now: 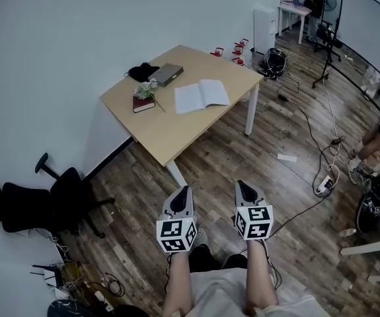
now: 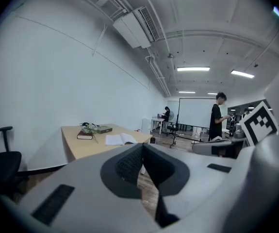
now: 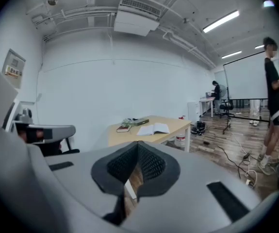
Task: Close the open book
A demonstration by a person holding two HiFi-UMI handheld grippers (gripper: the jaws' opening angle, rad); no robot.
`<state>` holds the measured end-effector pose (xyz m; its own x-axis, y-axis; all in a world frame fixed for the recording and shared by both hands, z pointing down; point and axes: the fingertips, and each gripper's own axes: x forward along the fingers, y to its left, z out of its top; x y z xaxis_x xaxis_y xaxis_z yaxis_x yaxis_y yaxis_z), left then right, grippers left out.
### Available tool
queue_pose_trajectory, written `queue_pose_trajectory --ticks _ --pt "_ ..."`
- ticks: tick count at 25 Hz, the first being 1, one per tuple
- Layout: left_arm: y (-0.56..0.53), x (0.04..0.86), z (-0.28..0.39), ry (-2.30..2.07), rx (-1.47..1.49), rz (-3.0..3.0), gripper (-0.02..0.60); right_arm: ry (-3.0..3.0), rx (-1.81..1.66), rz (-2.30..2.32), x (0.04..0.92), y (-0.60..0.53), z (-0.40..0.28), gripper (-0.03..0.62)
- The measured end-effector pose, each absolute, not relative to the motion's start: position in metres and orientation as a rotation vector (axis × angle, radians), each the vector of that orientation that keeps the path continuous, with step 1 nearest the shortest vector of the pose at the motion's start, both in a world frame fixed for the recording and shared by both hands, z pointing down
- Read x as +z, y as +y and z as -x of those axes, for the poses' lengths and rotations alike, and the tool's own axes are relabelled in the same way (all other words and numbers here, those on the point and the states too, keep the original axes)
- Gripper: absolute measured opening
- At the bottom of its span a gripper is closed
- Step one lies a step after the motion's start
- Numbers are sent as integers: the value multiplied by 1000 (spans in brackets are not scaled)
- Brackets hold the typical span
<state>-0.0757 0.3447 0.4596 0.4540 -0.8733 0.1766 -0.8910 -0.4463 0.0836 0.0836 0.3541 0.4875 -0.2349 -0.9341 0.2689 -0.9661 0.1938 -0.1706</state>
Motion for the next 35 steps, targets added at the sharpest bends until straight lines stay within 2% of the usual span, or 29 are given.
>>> queue_pose_trajectory --ticks 5,7,12,18,24,35 --pt "353 465 80 -1553 188 -2530 42 -2401 480 -1868 479 358 -81 13" --pt "353 466 78 -1546 200 -2531 118 -2427 516 -1815 481 359 -75 114" --pt "355 466 76 -1579 216 -2528 161 -2457 571 -1765 488 360 -77 207" --pt "355 464 75 -1599 219 -2514 163 -2457 621 -1765 495 362 -86 216" --pt "332 477 54 -1594 368 -2556 161 -2409 607 -1769 502 342 -103 218" --pt "188 469 26 -1517 262 -2571 161 -2319 615 -1845 495 235 -151 218"
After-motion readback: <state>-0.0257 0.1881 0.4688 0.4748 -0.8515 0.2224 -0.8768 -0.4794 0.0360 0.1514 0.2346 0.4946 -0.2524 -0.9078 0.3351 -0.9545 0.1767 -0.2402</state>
